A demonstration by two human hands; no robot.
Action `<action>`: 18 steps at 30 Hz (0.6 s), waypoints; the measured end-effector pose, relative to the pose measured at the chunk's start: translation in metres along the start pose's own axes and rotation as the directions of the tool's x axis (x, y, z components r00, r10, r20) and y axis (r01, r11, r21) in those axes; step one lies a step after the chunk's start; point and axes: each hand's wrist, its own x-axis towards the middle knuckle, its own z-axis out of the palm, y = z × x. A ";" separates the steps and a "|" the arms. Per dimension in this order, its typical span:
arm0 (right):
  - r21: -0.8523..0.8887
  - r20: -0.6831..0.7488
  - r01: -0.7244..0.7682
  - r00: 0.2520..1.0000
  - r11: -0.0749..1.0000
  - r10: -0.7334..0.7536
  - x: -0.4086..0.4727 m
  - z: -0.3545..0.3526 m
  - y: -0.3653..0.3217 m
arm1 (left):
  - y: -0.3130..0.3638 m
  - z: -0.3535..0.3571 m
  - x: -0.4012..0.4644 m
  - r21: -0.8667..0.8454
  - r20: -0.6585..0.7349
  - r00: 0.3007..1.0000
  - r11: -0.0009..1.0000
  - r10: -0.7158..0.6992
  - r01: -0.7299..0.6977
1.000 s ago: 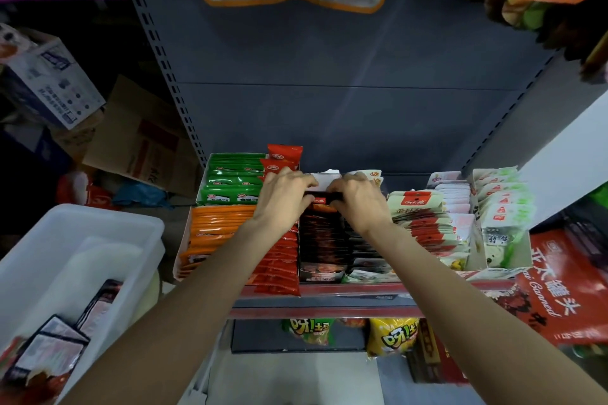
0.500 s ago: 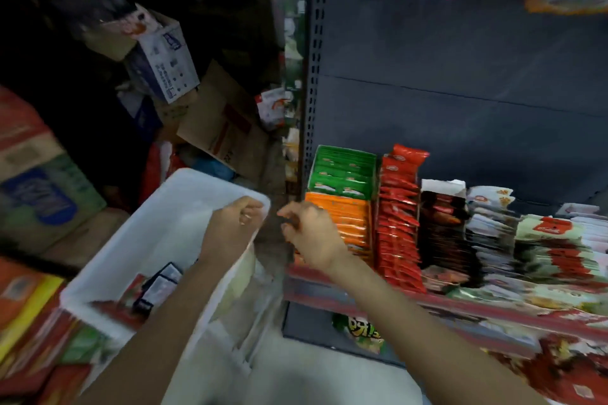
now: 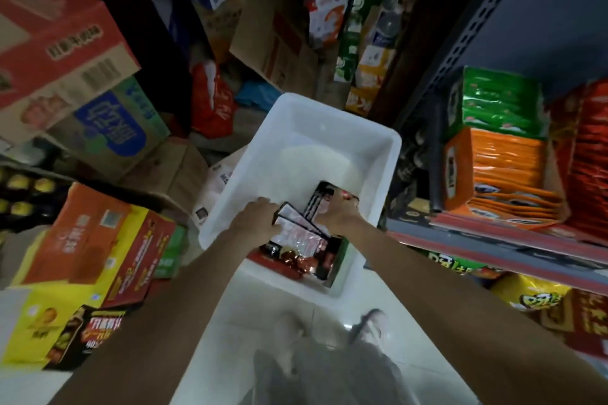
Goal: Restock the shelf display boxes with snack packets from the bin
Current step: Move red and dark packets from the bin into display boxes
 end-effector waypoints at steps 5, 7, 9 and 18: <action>-0.210 -0.145 0.063 0.985 0.976 -0.095 0.033 0.000 -0.002 | -0.003 0.005 0.013 0.141 0.059 0.998 0.989 0.034 -0.042; -0.270 -0.170 0.052 0.980 0.961 -0.100 0.040 -0.006 -0.004 | -0.005 0.008 0.018 0.257 0.048 0.998 0.966 0.028 -0.040; -0.308 -0.203 0.035 0.974 0.951 -0.102 0.044 -0.011 -0.004 | -0.006 0.011 0.022 0.285 0.036 0.999 0.958 0.001 -0.011; -0.092 -0.431 0.222 0.870 0.971 -0.240 0.033 -0.055 -0.006 | 0.008 -0.012 0.032 -0.180 -0.205 0.977 0.978 0.063 -0.101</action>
